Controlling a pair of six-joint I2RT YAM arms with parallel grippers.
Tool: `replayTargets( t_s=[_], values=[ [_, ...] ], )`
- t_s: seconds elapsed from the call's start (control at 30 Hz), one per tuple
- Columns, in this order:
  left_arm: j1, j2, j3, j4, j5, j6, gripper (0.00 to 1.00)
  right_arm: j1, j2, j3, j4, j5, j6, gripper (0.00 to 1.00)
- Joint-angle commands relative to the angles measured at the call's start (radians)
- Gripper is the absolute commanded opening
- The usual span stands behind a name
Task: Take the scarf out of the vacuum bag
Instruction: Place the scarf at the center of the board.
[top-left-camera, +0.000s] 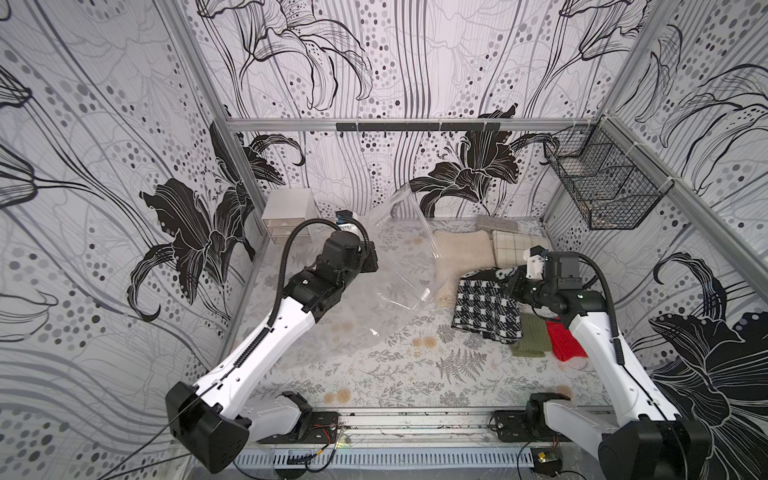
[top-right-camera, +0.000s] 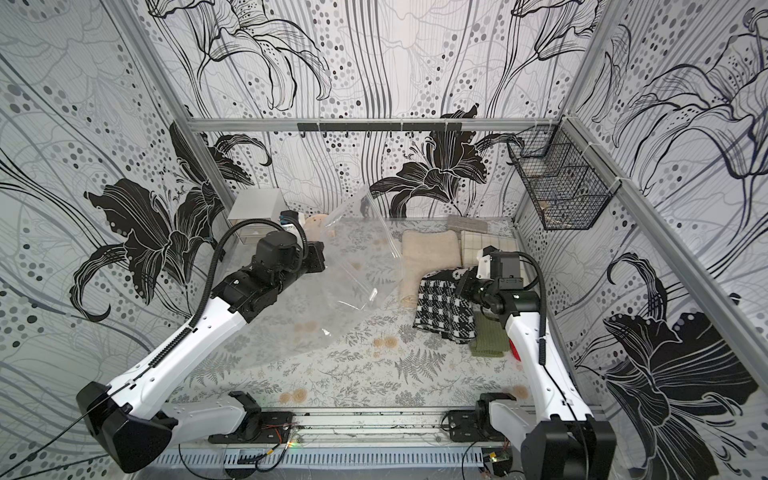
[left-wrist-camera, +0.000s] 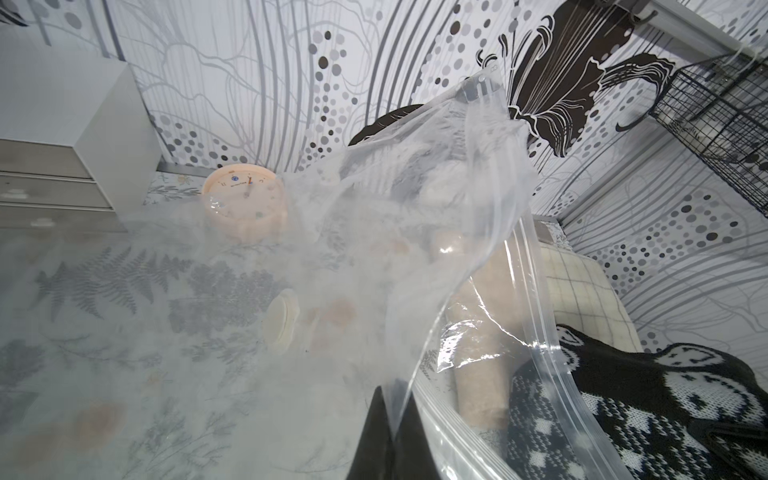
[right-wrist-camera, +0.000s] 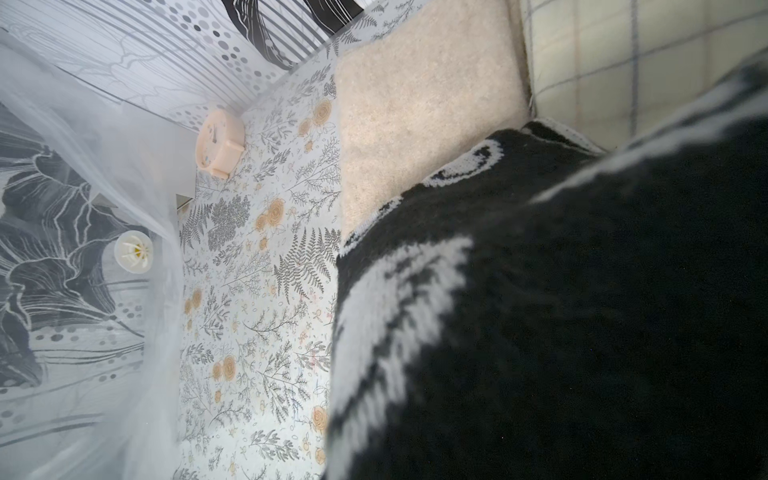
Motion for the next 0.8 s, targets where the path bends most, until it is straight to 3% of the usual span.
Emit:
replayTargets(
  t_s=[0.0,0.27,0.43,0.77],
  values=[
    [0.059,-0.056,0.017,-0.032,0.037,0.027,0.0,-0.005,-0.032,0.028,0.01,-0.047,-0.03,0.0],
    [0.229,-0.132,0.027,-0.04,0.173,0.021,0.0,-0.004,-0.062,0.051,0.009,-0.083,-0.014,0.0],
    [0.289,-0.149,0.053,-0.035,0.236,0.017,0.0,0.007,-0.075,0.083,-0.008,-0.089,-0.012,0.0],
    [0.342,-0.184,0.109,-0.058,0.264,0.023,0.0,0.181,-0.02,0.172,0.006,-0.09,0.001,0.0]
  ],
)
